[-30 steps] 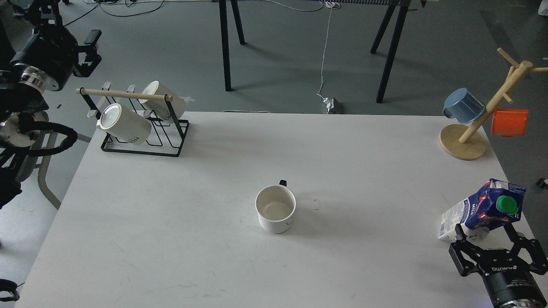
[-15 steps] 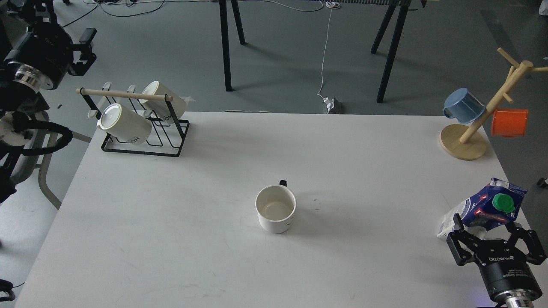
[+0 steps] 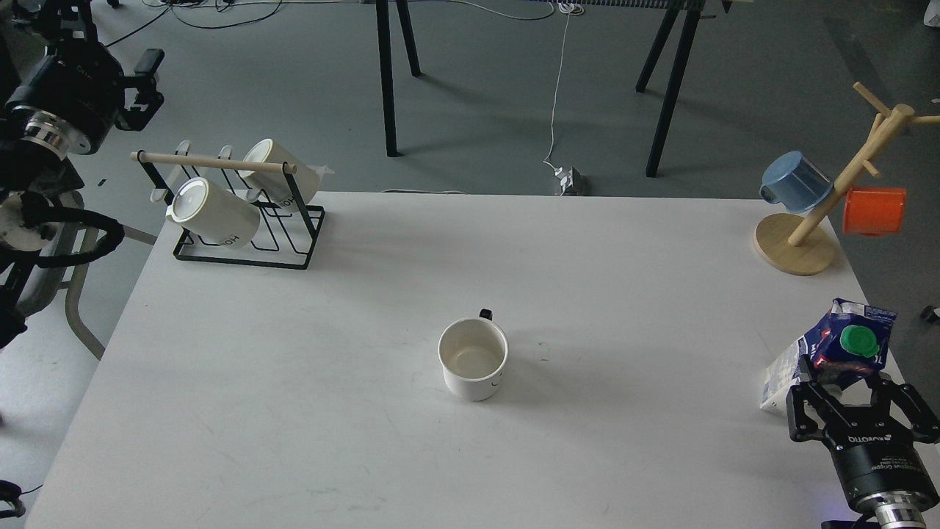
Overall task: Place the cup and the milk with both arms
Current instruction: 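Slide the milk carton with the right gripper beside the mug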
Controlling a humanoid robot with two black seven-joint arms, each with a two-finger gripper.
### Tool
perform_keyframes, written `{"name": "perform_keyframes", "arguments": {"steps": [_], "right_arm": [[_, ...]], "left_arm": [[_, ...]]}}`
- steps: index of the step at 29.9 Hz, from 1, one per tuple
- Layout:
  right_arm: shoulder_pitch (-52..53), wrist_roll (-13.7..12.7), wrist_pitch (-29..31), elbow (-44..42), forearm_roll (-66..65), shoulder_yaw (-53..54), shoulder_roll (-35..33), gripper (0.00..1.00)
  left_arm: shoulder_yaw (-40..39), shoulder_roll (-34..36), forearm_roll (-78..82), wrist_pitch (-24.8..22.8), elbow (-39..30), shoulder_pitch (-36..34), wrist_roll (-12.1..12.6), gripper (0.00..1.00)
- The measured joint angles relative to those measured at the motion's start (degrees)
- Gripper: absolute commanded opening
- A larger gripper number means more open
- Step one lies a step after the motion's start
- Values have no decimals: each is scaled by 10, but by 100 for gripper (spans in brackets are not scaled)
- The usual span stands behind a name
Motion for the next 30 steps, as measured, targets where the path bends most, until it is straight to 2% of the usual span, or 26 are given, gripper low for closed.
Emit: {"name": "perform_keyframes", "arguments": {"steps": [2, 13, 24, 30], "right_arm": [[0, 0, 0, 0, 0, 0, 1, 47], [17, -6, 0, 65, -41, -54, 13, 48], [94, -6, 0, 62, -182, -172, 154, 49], [121, -5, 0, 42, -222, -208, 172, 50]], "left_arm": [[0, 0, 1, 0, 0, 0, 0, 100], [2, 2, 3, 2, 3, -1, 1, 100], [12, 15, 4, 4, 9, 1, 3, 100], [12, 13, 4, 4, 12, 1, 3, 100]]}}
